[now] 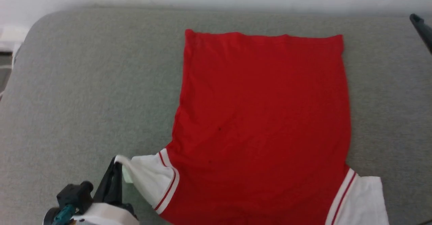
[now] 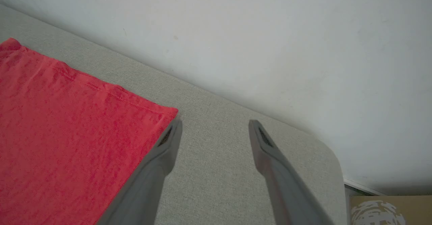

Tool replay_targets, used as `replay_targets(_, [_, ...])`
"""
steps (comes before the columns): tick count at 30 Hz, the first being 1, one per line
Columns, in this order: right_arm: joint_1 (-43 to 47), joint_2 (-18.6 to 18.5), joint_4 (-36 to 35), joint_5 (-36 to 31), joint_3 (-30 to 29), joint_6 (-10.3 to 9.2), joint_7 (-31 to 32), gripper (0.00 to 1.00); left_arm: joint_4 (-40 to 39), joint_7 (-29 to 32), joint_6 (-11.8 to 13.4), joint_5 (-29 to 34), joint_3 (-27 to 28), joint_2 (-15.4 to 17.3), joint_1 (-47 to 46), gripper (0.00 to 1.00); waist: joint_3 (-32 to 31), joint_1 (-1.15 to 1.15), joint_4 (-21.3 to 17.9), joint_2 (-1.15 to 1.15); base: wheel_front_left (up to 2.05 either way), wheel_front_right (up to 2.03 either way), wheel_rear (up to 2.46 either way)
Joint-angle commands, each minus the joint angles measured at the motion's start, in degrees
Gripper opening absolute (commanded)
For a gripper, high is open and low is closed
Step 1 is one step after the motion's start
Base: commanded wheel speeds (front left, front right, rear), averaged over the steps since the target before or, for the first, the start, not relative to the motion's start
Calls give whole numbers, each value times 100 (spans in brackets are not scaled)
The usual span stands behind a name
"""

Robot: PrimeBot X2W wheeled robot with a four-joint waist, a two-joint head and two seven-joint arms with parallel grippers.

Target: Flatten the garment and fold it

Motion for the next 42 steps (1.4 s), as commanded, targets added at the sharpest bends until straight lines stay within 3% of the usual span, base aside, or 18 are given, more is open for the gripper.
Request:
replay_targets(1, [-258,44,169,147,103,-5,302,100,-47,-26,-64,82,-30,-62,-183,0,711,-2,659,0,0,0,0])
replay_targets(5, [-1038,4,771,576,582,-5,1631,100,-141,-26,-148,217,-92,-221,-493,0,1109,-2,962,0,0,0,0])
replay_targets(9, [-1560,33,1341,716,596,-5,2451,100,-219,-27,-235,369,-145,-388,-744,0,1456,-2,1212,0,0,0,0])
replay_targets(16, [-1704,102,2163,416,386,-5,2651,100,-191,-27,-442,617,-225,-700,-1099,0,1837,-2,1542,0,0,0,0])
replay_targets(21, [-1331,91,2282,454,605,-5,2695,100,-76,-27,-549,733,-119,-828,-1178,0,1882,-2,1530,0,0,0,0])
replay_targets(22, [-1286,82,2270,512,627,-5,2680,91,-51,-27,-569,753,-88,-845,-1178,0,1876,-2,1509,0,0,0,0])
replay_targets(23, [-1258,66,2250,563,651,-5,2659,9,-26,-27,-588,773,-56,-858,-1175,0,1863,-2,1483,0,0,0,0])
replay_targets(24, [-1240,46,2223,610,684,-5,2653,0,-5,-27,-605,794,-22,-867,-1172,0,1849,-2,1454,0,0,0,0])
replay_targets(33, [-1438,-42,2061,752,892,-5,2337,0,104,-27,-719,935,249,-893,-1067,0,1546,-2,1137,0,0,0,0])
replay_targets(42, [-1476,-88,1724,1291,1299,-5,1565,0,206,-27,-704,1015,546,-826,-621,0,699,-2,666,0,0,0,0])
